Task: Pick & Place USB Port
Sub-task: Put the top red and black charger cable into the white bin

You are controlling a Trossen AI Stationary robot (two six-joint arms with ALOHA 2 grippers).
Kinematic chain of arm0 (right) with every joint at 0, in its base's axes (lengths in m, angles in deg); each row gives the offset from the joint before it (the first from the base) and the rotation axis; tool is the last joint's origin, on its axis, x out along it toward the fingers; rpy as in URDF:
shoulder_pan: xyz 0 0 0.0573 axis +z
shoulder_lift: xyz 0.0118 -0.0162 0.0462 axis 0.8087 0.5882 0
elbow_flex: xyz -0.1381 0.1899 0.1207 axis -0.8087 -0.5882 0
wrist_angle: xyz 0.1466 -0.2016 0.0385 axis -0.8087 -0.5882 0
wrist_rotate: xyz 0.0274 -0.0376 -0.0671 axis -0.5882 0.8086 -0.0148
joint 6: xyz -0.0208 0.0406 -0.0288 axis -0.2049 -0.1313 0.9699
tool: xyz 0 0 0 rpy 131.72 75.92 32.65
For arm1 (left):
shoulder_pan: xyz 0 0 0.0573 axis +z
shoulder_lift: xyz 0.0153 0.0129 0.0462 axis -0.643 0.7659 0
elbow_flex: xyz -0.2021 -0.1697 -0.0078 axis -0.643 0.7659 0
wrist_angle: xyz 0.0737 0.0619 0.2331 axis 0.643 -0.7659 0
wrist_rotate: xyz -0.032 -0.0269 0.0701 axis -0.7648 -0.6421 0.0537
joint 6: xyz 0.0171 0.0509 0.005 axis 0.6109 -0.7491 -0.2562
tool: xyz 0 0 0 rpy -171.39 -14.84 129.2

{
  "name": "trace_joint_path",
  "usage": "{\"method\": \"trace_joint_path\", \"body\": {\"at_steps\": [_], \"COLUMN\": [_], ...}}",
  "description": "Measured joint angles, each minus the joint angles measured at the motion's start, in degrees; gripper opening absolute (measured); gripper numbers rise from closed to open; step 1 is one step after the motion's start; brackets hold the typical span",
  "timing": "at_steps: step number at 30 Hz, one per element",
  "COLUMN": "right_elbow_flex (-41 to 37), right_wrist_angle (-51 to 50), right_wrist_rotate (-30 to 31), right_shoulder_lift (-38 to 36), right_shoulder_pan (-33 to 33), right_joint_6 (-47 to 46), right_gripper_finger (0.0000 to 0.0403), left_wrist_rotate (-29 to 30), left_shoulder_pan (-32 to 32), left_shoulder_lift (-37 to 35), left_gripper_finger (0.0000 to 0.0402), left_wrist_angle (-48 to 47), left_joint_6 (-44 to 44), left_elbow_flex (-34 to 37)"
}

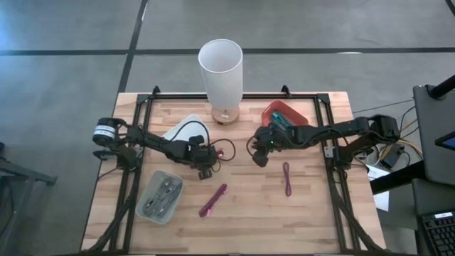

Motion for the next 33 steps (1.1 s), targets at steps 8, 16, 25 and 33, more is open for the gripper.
{"method": "trace_joint_path", "body": {"at_steps": [8,16,25,33], "right_elbow_flex": [0.0,0.0,-1.0,-2.4], "right_wrist_angle": [0.2,0.3,0.4,0.4], "right_wrist_rotate": [0.2,0.2,0.2,0.2], "right_shoulder_lift": [0.0,0.0,-0.1,-0.1], "right_shoulder_pan": [0.0,0.0,0.0,0.0], "right_joint_6": [-2.1,-3.4,-3.4,-5.0], "right_gripper_finger": [0.0063,0.0068,0.0059,0.0061], "left_wrist_rotate": [-2.0,-2.6,-2.0,3.2], "left_shoulder_pan": [0.0,-0.1,-0.2,-0.2], "left_shoulder_lift": [0.0,0.0,0.0,-0.1], "left_gripper_finger": [0.0036,0.0020,0.0018,0.0018], "left_wrist_angle": [0.5,1.2,-1.5,-12.6], "left_joint_6": [0.1,0.2,-1.3,-1.8], "left_elbow_flex": [0.0,-1.1,-7.2,-13.2]}}
